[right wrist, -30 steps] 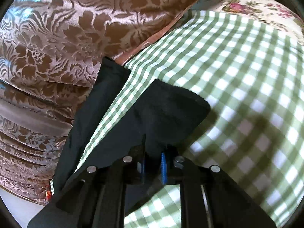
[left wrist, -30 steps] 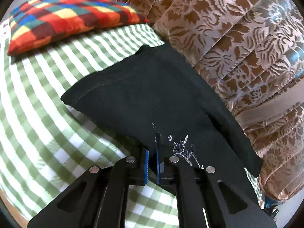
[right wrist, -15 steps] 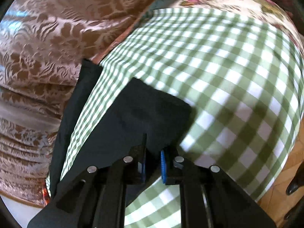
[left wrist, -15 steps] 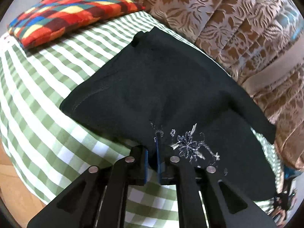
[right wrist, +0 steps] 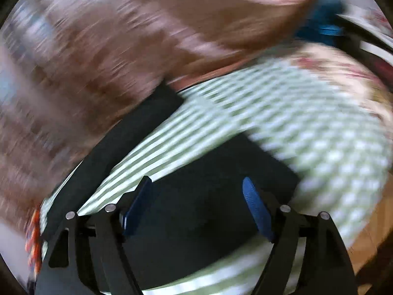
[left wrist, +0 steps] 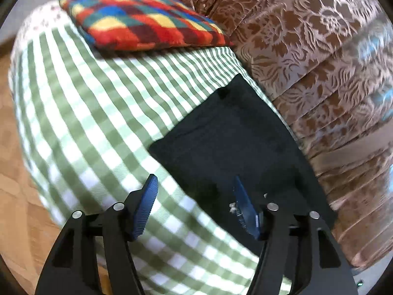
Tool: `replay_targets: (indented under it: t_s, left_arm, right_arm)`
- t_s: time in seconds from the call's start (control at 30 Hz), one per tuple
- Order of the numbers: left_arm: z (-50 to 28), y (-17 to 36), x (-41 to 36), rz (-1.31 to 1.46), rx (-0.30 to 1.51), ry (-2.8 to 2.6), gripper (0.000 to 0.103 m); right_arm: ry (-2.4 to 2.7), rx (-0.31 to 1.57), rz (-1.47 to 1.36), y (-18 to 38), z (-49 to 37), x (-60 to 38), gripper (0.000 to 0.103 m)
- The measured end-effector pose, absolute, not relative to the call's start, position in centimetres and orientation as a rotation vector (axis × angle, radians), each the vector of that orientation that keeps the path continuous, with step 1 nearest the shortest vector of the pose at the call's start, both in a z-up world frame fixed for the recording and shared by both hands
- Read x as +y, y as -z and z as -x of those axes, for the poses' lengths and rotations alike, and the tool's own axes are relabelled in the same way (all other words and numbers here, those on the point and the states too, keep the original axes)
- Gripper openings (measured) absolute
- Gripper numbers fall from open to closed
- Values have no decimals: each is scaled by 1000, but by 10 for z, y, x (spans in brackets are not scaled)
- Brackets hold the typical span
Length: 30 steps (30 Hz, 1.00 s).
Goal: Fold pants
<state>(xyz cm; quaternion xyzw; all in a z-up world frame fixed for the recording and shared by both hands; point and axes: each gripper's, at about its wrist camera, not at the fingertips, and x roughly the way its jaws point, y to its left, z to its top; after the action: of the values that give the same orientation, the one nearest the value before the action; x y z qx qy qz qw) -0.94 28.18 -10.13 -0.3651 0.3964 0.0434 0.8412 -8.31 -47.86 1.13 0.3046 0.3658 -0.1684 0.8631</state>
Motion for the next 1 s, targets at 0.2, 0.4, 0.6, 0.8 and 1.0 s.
replay_targets:
  t_s: [0.2, 0.4, 0.6, 0.8, 1.0]
  left_arm:
    - [-15, 122, 276, 807, 844, -87, 15]
    - [1, 124, 276, 732, 838, -151, 5]
    - [0, 124, 276, 574, 927, -206, 23]
    - [-16, 55, 293, 494, 774, -199, 46]
    - [-135, 27, 267, 640, 822, -18, 46]
  right_arm:
    - [-92, 928, -554, 18, 8, -352, 76]
    - [-257, 1071, -459, 62, -22, -280, 76]
    - [-276, 1061, -407, 77, -18, -276, 77]
    - [-311, 1033, -488, 64, -15, -286, 79]
    - [-310, 1003, -491, 53, -26, -284, 81]
